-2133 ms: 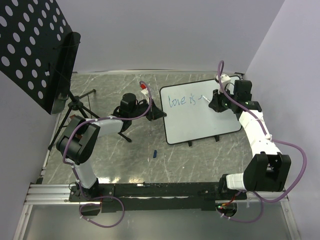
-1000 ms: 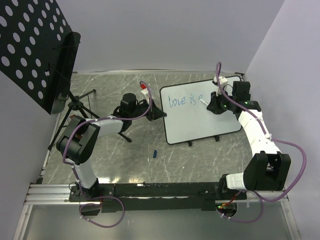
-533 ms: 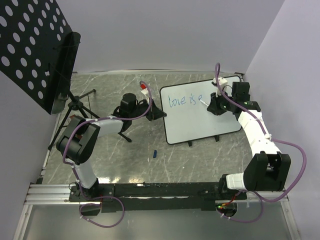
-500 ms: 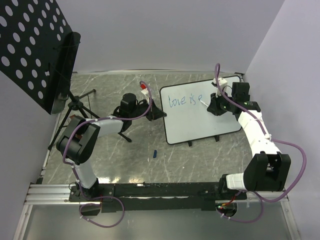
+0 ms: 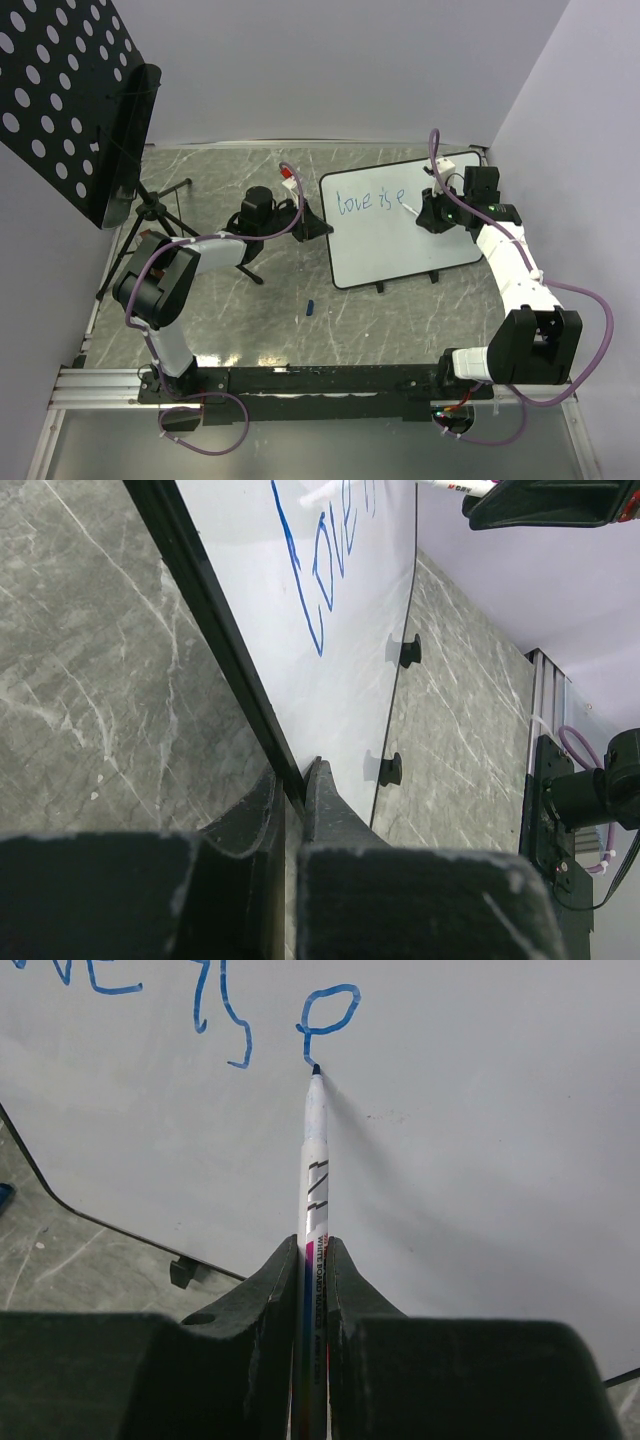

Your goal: Write a sentence on the whiteboard

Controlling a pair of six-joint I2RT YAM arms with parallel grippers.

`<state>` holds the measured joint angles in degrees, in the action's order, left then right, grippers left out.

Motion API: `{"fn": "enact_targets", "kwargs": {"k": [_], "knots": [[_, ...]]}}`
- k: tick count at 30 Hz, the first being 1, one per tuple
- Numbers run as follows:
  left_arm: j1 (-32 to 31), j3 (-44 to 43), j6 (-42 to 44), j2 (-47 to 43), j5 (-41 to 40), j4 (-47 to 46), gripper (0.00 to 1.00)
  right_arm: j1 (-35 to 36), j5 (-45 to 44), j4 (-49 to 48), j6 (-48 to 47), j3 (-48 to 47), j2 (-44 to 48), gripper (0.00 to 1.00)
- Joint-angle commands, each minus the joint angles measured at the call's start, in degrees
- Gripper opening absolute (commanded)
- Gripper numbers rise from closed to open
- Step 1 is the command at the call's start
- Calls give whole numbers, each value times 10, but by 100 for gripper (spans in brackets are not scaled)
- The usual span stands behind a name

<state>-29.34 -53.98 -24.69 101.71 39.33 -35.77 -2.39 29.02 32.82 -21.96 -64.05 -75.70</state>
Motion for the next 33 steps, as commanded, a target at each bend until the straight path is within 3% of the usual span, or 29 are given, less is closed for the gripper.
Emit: {"fn": "enact_targets", "kwargs": {"k": [1, 19, 33], "knots": [[-13, 4, 88, -11, -3, 4, 1, -3, -21, 1, -2, -6, 22, 0], [-14, 2, 89, -6, -3, 4, 1, -11, -4, 20, 10, -62, 49, 0], [-14, 3, 89, -6, -5, 5, 1, -16, 13, 3, 17, -53, 63, 0]]}}
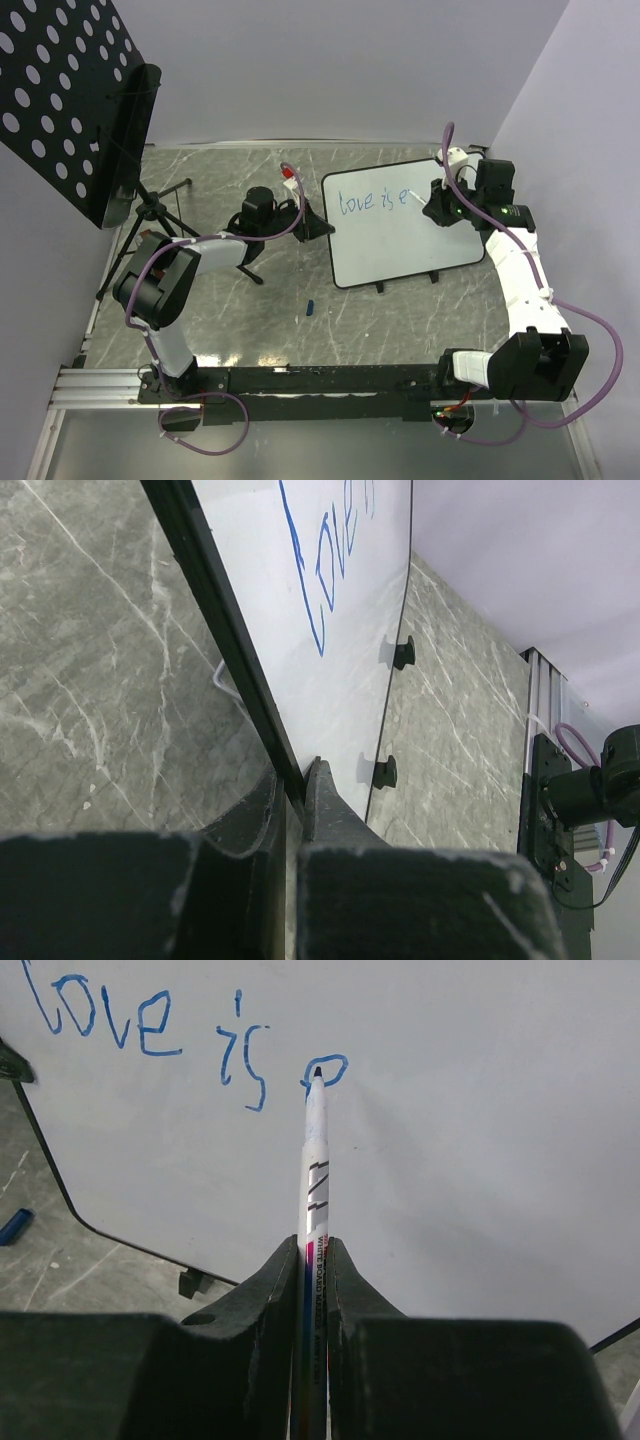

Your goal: Write a sentence on the whiteboard

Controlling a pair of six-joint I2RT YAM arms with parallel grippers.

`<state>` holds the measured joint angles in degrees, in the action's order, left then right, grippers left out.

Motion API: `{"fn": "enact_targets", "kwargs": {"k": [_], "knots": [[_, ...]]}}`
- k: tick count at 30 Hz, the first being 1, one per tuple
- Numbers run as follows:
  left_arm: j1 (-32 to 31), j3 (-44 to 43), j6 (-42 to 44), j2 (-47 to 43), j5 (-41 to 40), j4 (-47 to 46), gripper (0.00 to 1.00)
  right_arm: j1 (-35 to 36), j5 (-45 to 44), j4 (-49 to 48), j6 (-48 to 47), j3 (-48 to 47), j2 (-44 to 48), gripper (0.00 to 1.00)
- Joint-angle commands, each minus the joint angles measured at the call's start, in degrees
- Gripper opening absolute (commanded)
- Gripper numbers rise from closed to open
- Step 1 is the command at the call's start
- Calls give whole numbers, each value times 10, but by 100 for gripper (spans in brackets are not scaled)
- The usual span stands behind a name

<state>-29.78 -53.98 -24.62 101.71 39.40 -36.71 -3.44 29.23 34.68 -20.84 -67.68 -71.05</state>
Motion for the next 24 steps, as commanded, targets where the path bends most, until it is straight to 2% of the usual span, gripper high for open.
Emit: {"fn": "enact_targets", "kwargs": {"k": [1, 24], "knots": [[-10, 3, 88, -8, -5, 15, 1, -7, 12, -17, 5, -16, 16, 0], [-10, 0, 89, -4, -5, 16, 1, -20, 27, -35, -9, -18, -9, 0]]}}
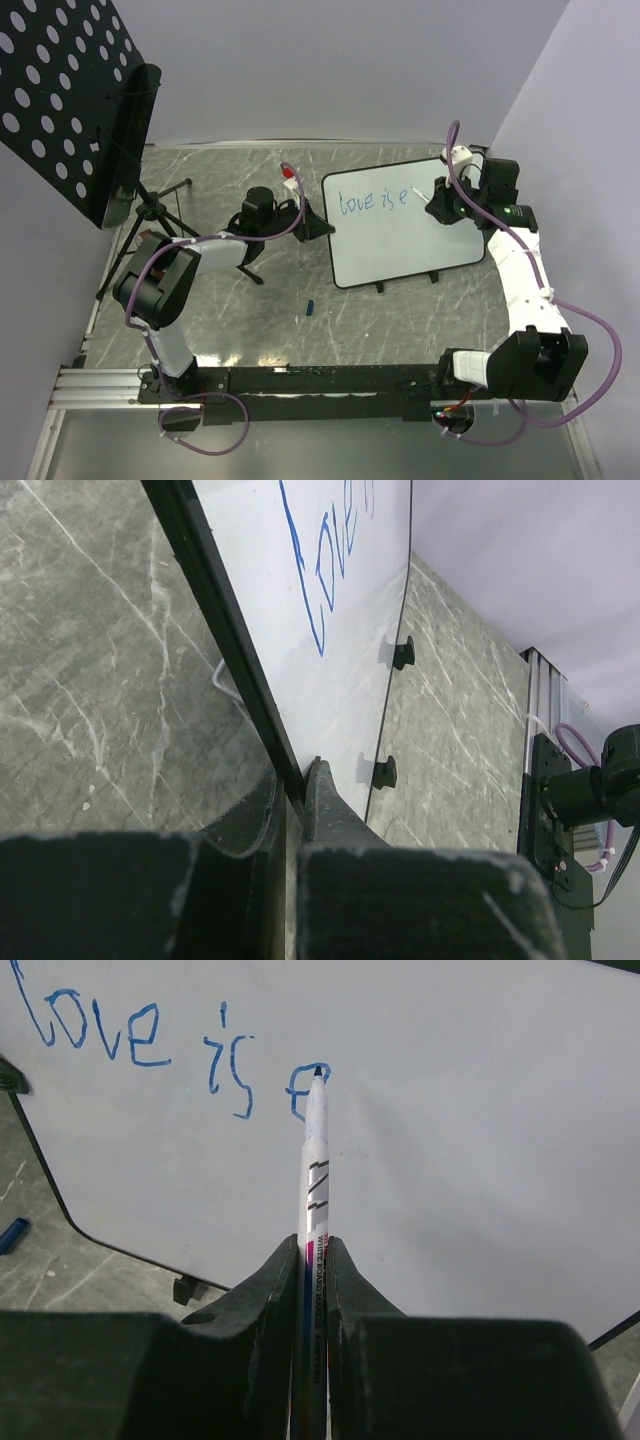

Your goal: Write a sentence on the whiteboard

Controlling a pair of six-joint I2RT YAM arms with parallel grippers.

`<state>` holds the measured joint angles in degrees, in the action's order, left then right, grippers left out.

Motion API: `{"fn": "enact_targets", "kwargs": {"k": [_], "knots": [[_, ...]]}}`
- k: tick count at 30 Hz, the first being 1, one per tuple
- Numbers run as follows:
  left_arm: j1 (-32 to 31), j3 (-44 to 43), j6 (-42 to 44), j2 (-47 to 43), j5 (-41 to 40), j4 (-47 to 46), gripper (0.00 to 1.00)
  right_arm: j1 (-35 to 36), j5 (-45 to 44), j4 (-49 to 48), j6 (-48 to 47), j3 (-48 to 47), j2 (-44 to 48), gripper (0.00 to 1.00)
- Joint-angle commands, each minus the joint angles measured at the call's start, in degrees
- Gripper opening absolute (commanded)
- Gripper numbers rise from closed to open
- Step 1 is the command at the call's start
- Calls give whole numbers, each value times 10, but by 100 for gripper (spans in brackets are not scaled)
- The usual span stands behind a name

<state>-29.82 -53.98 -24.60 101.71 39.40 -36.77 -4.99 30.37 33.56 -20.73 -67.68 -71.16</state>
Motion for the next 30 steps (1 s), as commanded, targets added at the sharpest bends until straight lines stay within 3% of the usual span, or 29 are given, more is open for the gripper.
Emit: {"fn": "enact_targets", "kwargs": {"k": [1, 30], "knots": [[-10, -1, 89, -3, -4, 17, 1, -5, 16, -20, -14, -22, -12, 0], [-10, -3, 93, 2, -6, 21, 1, -5, 5, -36, -19, -47, -61, 0]]}}
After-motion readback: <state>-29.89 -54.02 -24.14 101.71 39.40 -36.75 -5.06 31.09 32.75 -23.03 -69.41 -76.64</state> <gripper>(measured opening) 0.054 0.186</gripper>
